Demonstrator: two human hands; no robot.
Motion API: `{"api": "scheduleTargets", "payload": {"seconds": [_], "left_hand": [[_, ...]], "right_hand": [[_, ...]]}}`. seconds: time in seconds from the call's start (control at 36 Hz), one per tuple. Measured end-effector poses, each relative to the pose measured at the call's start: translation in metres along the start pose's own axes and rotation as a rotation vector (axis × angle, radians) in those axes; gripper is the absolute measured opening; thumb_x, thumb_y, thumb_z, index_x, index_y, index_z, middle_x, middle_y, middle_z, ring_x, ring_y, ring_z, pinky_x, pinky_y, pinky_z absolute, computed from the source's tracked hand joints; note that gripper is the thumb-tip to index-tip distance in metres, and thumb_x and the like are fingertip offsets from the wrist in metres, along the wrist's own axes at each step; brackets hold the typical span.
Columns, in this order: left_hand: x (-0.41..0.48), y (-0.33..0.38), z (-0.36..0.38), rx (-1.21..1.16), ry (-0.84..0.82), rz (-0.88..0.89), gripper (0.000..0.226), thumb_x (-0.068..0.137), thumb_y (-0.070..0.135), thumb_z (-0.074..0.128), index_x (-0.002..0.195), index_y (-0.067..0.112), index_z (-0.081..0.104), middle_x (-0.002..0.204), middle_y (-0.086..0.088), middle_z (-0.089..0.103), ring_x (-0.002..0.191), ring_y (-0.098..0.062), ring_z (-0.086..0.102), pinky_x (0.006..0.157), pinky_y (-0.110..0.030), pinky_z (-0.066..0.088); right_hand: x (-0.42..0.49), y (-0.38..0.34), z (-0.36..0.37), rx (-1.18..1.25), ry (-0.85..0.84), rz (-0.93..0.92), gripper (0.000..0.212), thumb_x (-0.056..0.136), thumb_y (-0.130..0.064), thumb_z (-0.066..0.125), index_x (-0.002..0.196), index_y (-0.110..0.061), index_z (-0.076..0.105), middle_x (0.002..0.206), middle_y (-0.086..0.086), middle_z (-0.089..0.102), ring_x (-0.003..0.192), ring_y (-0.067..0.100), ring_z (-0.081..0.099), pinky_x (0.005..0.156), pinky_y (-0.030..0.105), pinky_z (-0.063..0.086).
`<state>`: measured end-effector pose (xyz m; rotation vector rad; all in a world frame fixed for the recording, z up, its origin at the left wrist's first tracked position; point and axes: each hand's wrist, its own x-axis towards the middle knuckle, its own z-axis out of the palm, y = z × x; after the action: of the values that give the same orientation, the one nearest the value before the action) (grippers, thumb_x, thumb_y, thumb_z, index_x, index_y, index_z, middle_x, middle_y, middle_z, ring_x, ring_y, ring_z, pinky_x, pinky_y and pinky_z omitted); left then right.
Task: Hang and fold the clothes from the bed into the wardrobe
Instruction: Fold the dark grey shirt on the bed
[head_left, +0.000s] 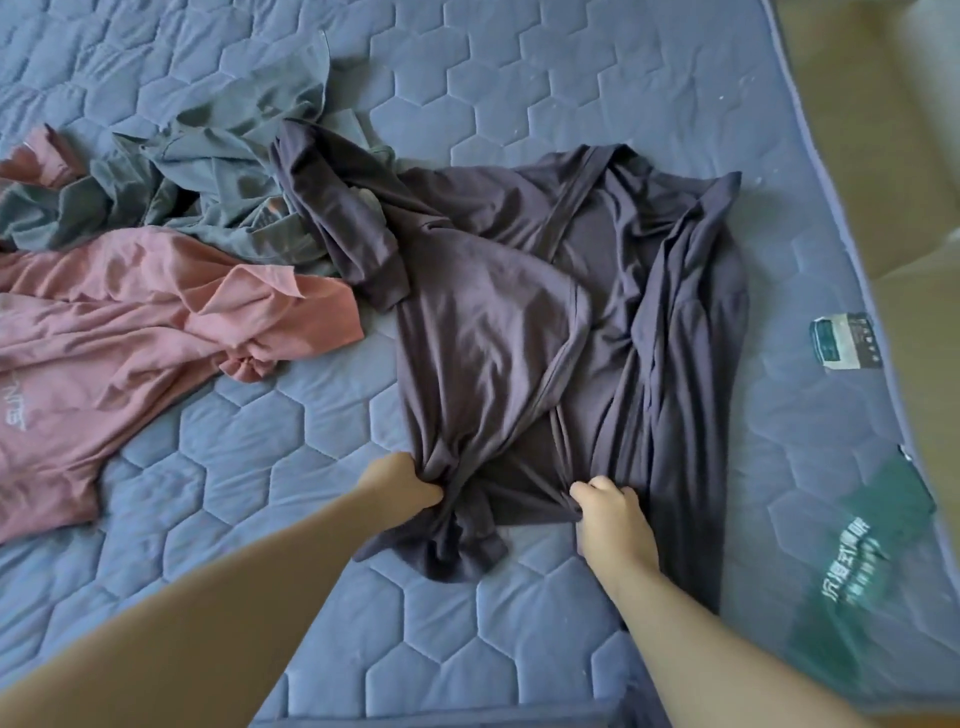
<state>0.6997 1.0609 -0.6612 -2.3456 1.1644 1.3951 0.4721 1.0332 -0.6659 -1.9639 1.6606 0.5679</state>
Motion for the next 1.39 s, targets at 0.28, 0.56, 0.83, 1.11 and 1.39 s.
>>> {"api": "scheduleTargets", "payload": {"seconds": [0.28, 0.56, 0.83, 1.11, 1.39], "left_hand": [[-0.061, 0.023, 0.052, -0.192, -0.302, 0.043, 0.017, 0.083, 0.040, 0.063, 0.078, 0.026, 0.053, 0.077, 0.012, 0.053, 0.071, -0.004, 0.050, 0.054, -0.009, 0.034], [-0.055, 0.023, 0.060, -0.250, -0.200, -0.046, 0.061, 0.080, 0.034, 0.071, 0.130, 0.009, 0.047, 0.123, -0.009, 0.056, 0.113, -0.023, 0.054, 0.084, -0.023, 0.040], [-0.005, 0.044, -0.001, -0.338, 0.322, -0.123, 0.054, 0.088, 0.040, 0.054, 0.132, 0.013, 0.039, 0.124, -0.012, 0.053, 0.106, -0.030, 0.055, 0.081, -0.031, 0.039], [0.039, 0.094, -0.075, 0.060, 0.626, 0.303, 0.037, 0.091, 0.010, 0.040, 0.126, 0.018, 0.052, 0.125, -0.010, 0.047, 0.117, -0.031, 0.039, 0.090, -0.038, 0.036], [0.100, 0.092, -0.136, 0.747, 0.524, 0.286, 0.069, 0.088, 0.011, 0.049, 0.146, 0.029, 0.016, 0.150, -0.004, 0.017, 0.129, -0.030, 0.030, 0.095, -0.037, 0.034]], "right_hand": [[-0.053, 0.046, -0.008, -0.174, -0.190, 0.103, 0.038, 0.086, 0.003, 0.040, 0.060, -0.021, 0.026, 0.111, -0.001, 0.058, 0.114, 0.023, 0.046, 0.074, 0.030, 0.040], [-0.063, 0.056, -0.017, -0.107, -0.316, 0.144, 0.034, 0.088, -0.035, 0.045, 0.120, -0.025, 0.051, 0.128, 0.000, 0.050, 0.125, 0.025, 0.036, 0.098, 0.040, 0.027], [-0.004, 0.018, -0.048, 0.611, -0.023, 0.304, 0.036, 0.092, -0.031, 0.045, 0.126, -0.019, 0.050, 0.124, 0.006, 0.056, 0.113, 0.029, 0.049, 0.088, 0.035, 0.036], [0.079, -0.003, -0.090, 0.852, 0.171, 0.274, 0.037, 0.094, -0.022, 0.044, 0.130, -0.015, 0.049, 0.132, 0.007, 0.051, 0.117, 0.028, 0.048, 0.087, 0.033, 0.037], [0.167, -0.031, -0.111, 0.868, 0.085, 0.198, 0.038, 0.091, -0.026, 0.056, 0.126, -0.011, 0.052, 0.110, 0.002, 0.059, 0.085, 0.014, 0.046, 0.070, 0.023, 0.035]]}}
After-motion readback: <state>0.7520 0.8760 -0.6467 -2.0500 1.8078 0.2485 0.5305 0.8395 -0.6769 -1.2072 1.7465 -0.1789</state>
